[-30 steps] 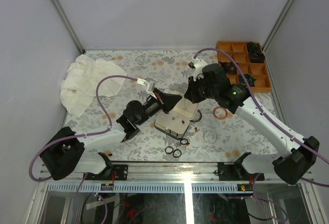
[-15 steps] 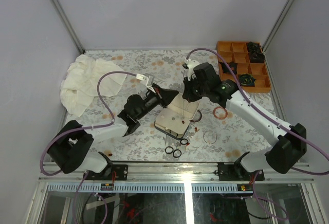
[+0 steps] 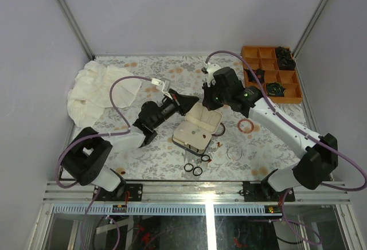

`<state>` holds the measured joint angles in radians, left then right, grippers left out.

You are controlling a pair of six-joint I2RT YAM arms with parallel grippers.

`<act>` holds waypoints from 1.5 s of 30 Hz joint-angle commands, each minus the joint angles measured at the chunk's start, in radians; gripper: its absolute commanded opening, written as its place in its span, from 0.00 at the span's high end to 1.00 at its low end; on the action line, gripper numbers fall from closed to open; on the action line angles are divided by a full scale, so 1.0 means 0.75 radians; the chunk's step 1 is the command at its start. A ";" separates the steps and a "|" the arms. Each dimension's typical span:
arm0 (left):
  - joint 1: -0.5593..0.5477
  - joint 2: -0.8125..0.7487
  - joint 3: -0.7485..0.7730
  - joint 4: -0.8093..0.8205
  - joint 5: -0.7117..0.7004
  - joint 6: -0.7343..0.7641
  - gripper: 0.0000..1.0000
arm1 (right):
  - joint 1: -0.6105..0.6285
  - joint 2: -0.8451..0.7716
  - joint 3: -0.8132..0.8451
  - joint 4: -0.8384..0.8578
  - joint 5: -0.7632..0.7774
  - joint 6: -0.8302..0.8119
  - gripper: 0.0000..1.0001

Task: Organize the mixed jewelry
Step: Place the jewelry in the jewelry box.

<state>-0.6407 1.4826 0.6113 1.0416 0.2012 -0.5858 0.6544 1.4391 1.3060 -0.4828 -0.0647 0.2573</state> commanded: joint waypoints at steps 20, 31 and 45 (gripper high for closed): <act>0.079 0.134 0.064 0.224 0.101 -0.047 1.00 | -0.023 0.072 0.042 0.093 0.109 -0.068 1.00; 0.102 0.150 0.097 0.219 0.121 -0.051 1.00 | -0.048 0.109 0.107 0.084 0.102 -0.093 1.00; 0.112 0.151 0.099 0.227 0.137 -0.062 1.00 | -0.052 0.129 0.115 0.083 0.076 -0.096 1.00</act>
<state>-0.5655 1.5902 0.6617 1.1297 0.2924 -0.6342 0.6235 1.5246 1.3640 -0.4427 -0.0093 0.1982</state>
